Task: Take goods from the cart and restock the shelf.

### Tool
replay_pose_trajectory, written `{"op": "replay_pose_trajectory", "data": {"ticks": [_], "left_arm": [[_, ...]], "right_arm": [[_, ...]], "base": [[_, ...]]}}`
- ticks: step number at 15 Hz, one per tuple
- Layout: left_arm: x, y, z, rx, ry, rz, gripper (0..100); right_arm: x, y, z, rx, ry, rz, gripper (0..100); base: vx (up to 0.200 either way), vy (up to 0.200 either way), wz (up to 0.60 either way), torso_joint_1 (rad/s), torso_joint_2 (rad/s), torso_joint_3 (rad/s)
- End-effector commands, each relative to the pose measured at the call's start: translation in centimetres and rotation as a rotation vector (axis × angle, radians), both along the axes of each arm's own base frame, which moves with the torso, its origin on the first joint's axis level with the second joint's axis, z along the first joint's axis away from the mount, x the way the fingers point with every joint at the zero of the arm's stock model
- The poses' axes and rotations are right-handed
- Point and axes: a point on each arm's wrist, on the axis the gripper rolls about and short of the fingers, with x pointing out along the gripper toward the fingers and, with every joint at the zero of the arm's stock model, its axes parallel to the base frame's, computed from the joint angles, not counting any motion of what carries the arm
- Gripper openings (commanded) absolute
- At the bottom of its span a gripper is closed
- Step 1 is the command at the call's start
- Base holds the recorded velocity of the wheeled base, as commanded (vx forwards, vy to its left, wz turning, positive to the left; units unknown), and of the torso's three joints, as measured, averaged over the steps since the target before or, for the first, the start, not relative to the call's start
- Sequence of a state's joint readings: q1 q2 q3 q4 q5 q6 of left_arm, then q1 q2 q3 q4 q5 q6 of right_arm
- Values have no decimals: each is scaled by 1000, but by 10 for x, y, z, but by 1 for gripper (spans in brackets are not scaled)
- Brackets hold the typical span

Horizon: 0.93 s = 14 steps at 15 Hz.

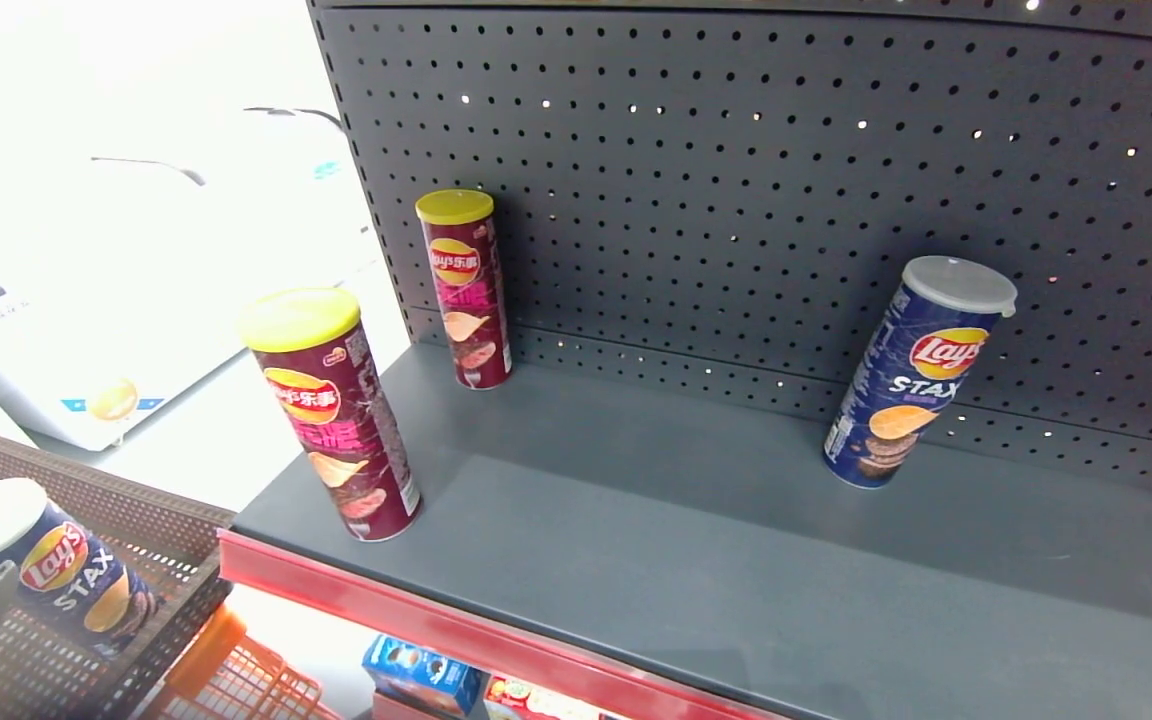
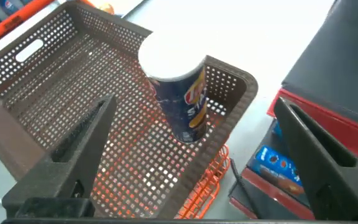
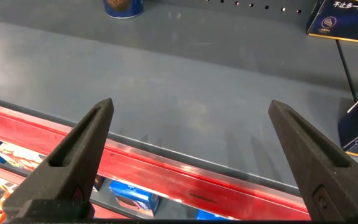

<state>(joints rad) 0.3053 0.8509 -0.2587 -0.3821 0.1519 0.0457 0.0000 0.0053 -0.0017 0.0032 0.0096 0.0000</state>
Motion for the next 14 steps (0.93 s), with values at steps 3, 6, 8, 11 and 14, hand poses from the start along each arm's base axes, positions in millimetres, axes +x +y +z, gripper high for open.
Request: {"op": "replay_pose_trajectory", "data": {"ticks": [3, 6, 8, 11, 14], "left_arm": [[24, 16, -30, -58, 184, 68, 100], [34, 19, -48, -94, 256, 54, 100], [42, 22, -54, -101, 238, 49, 100], [55, 27, -58, -105, 162, 59, 100], [62, 31, -67, -114, 118, 59, 100]], "right_arm": [[0, 0, 0, 0, 1, 0, 100], [0, 0, 0, 0, 1, 3, 100], [0, 0, 0, 2, 1, 1, 100], [0, 0, 0, 0, 1, 1, 100], [0, 0, 0, 0, 1, 1, 100]], "base": [[0, 0, 0, 0, 0, 0], [0, 0, 0, 0, 0, 0], [0, 0, 0, 0, 0, 0], [0, 0, 0, 0, 0, 0], [0, 0, 0, 0, 0, 0]]}}
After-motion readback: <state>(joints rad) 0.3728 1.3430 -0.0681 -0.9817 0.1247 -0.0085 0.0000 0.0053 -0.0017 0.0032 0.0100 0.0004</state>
